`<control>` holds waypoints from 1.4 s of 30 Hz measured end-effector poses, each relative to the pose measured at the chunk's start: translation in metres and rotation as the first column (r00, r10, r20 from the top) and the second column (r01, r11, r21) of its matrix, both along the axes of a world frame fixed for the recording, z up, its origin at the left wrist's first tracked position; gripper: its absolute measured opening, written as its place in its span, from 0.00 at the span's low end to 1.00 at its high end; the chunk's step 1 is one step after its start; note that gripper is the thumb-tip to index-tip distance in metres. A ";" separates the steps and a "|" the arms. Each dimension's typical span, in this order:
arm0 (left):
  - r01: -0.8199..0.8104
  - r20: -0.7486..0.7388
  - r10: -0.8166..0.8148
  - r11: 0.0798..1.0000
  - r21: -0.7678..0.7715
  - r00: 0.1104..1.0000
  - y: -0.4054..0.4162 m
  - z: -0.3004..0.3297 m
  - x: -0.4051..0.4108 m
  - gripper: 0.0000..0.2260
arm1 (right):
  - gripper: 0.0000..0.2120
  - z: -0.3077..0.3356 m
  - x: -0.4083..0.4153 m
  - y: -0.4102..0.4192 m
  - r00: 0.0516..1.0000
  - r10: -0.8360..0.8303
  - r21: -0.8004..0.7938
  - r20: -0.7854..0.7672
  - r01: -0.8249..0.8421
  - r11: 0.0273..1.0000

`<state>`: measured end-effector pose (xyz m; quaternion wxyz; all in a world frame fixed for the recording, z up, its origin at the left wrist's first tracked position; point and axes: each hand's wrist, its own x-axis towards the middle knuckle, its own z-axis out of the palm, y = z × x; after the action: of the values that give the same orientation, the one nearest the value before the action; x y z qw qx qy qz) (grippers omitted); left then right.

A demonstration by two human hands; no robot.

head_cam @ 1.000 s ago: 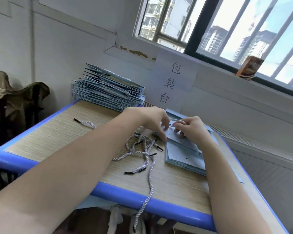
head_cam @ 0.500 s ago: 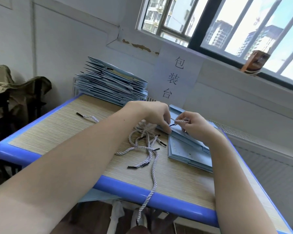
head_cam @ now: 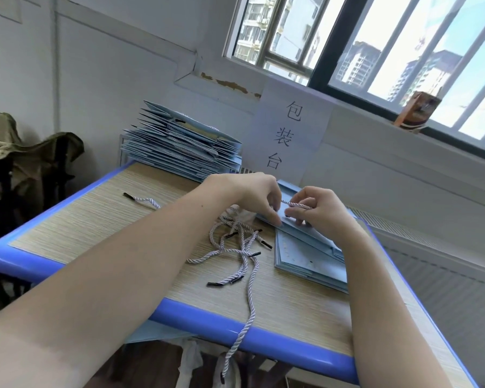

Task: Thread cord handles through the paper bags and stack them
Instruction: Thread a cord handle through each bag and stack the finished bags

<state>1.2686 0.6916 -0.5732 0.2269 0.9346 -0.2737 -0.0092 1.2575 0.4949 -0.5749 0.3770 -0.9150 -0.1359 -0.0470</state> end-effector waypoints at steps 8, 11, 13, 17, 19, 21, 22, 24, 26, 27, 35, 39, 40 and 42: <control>-0.004 -0.018 0.004 1.000 -0.009 1.000 0.000 0.000 -0.001 0.16 | 0.04 -0.001 0.001 0.000 0.997 -0.022 -0.023 0.067 0.024 0.999; -0.004 -0.021 0.004 1.000 -0.003 1.000 -0.001 0.000 -0.002 0.14 | 0.03 -0.002 0.001 0.000 0.998 0.004 -0.070 0.067 0.001 0.998; -0.003 -0.018 0.003 1.000 0.003 1.000 -0.001 0.000 -0.002 0.14 | 0.02 -0.003 0.001 0.000 0.998 0.022 -0.090 0.060 -0.017 0.996; -0.005 -0.039 0.007 0.999 0.042 0.999 0.000 0.001 -0.003 0.11 | 0.05 -0.001 0.001 0.000 0.998 0.037 -0.106 0.057 -0.031 0.994; -0.013 -0.063 0.016 0.998 0.056 0.998 0.002 0.002 -0.002 0.11 | 0.09 -0.002 0.001 -0.001 0.998 0.024 -0.111 0.065 -0.017 0.994; -0.014 -0.066 0.019 0.998 0.063 0.998 0.003 0.001 -0.001 0.11 | 0.10 -0.002 0.000 -0.001 0.998 0.019 -0.113 0.066 -0.012 0.994; -0.013 -0.068 0.018 0.998 0.062 0.998 0.003 0.001 0.000 0.11 | 0.11 -0.002 0.000 0.000 0.998 0.020 -0.109 0.067 -0.013 0.994; -0.019 -0.084 0.023 0.999 0.049 0.996 0.003 0.002 -0.002 0.11 | 0.12 -0.002 -0.001 0.002 0.997 0.018 -0.100 0.072 -0.010 0.995; -0.026 -0.092 0.028 0.999 0.019 0.995 0.002 0.003 -0.004 0.11 | 0.13 -0.002 0.000 0.003 0.997 0.008 -0.094 0.079 -0.001 0.996; -0.028 -0.095 0.029 1.000 0.009 0.995 0.002 0.003 -0.005 0.11 | 0.14 -0.003 0.001 0.003 0.996 0.004 -0.088 0.085 0.004 0.996; -0.030 -0.104 0.030 1.000 0.008 0.994 0.002 0.003 -0.005 0.12 | 0.12 -0.008 0.005 0.008 0.991 -0.015 -0.091 0.132 0.027 0.995; -0.013 -0.120 0.013 1.000 -0.002 0.993 0.001 0.006 -0.010 0.15 | 0.10 -0.006 0.004 0.007 0.991 -0.023 -0.107 0.129 0.037 0.994; -0.014 -0.132 0.013 1.000 -0.010 0.991 0.001 0.006 -0.010 0.17 | 0.11 -0.005 0.003 0.006 0.992 -0.021 -0.107 0.128 0.034 0.994; -0.016 -0.150 0.014 1.000 -0.017 0.989 0.001 0.006 -0.010 0.20 | 0.11 -0.004 0.002 0.006 0.994 -0.015 -0.111 0.112 0.027 0.993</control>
<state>1.2590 0.6930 -0.5671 0.2554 0.9312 -0.2489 -0.0754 1.2598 0.5006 -0.5792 0.3161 -0.9321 -0.1495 -0.0941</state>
